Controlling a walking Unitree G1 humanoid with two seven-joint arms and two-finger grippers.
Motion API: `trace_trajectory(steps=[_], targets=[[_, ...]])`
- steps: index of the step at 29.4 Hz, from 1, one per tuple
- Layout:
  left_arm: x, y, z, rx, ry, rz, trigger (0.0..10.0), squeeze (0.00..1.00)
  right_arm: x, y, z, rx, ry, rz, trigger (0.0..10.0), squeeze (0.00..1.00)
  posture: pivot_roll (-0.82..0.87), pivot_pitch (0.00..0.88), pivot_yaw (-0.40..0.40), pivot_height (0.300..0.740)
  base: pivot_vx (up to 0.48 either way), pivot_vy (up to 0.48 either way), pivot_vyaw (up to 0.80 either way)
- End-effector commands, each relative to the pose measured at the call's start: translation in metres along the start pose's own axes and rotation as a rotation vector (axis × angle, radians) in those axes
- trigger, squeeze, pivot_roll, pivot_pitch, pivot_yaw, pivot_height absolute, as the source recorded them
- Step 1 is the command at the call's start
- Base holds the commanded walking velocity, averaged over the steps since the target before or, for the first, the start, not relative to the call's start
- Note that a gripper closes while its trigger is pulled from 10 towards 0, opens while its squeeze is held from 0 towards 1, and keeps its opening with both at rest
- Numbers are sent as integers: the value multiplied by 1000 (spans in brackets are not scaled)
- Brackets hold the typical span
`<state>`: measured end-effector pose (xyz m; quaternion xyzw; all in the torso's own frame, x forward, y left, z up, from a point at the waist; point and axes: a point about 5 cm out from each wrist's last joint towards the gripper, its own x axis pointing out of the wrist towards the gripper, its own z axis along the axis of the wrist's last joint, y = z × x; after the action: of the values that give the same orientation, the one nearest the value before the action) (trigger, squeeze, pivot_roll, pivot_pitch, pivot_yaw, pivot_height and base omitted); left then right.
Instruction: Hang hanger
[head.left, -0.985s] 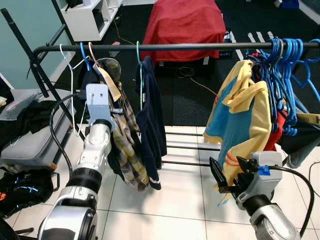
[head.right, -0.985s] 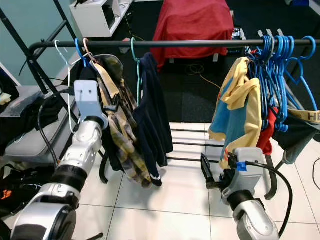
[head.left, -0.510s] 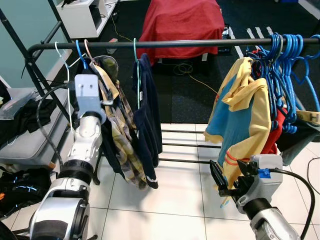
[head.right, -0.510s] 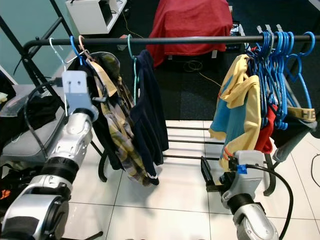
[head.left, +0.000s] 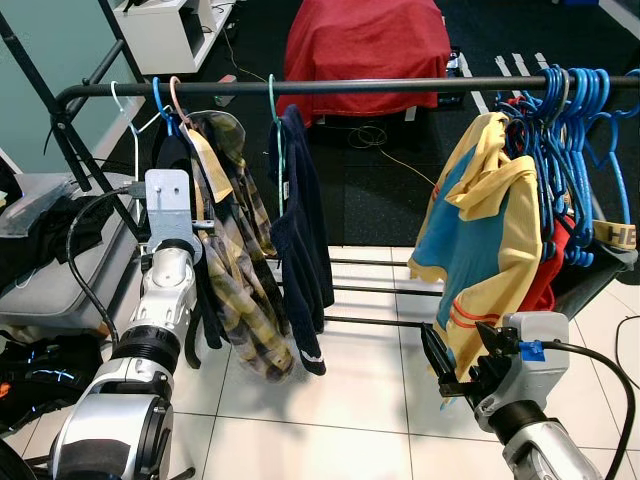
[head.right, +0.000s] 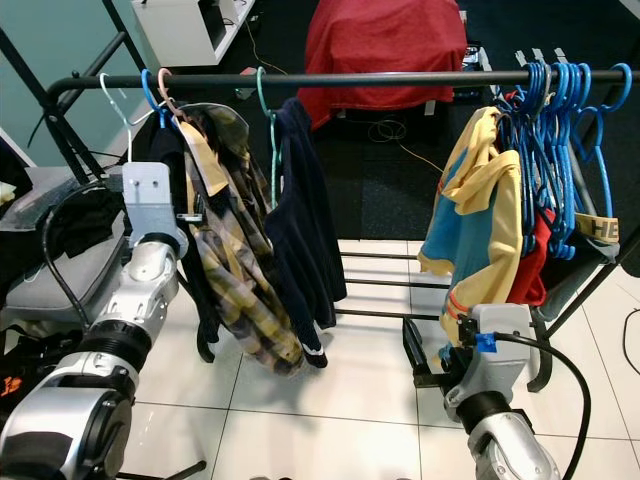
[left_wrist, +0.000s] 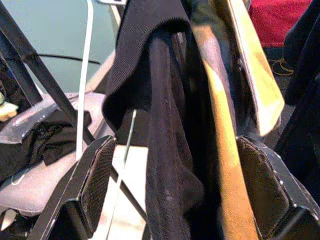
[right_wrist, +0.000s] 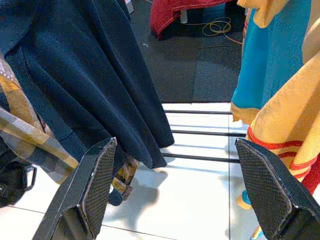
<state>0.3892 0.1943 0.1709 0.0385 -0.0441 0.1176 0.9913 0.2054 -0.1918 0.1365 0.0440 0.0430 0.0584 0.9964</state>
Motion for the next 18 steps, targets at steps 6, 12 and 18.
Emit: trace_trajectory(steps=[6, 12, 18], targets=[[-2, -3, -4, -143, 20, -41, 10000, 0, -2, 0, 0, 10, 9, 3, 10000, 0, -255, 224, 110, 740, 0, 0, 0], [8, 14, 28, -264, -121, -33, 10000, 0, -1, 0, 1, 10, 9, 1, 10000, 0, -250, 224, 108, 740, 0, 0, 0], [10, 22, 31, -262, -133, -8, 10000, 0, -1, 0, 1, 12, 10, 2, 10000, 0, -247, 225, 107, 740, 0, 0, 0]])
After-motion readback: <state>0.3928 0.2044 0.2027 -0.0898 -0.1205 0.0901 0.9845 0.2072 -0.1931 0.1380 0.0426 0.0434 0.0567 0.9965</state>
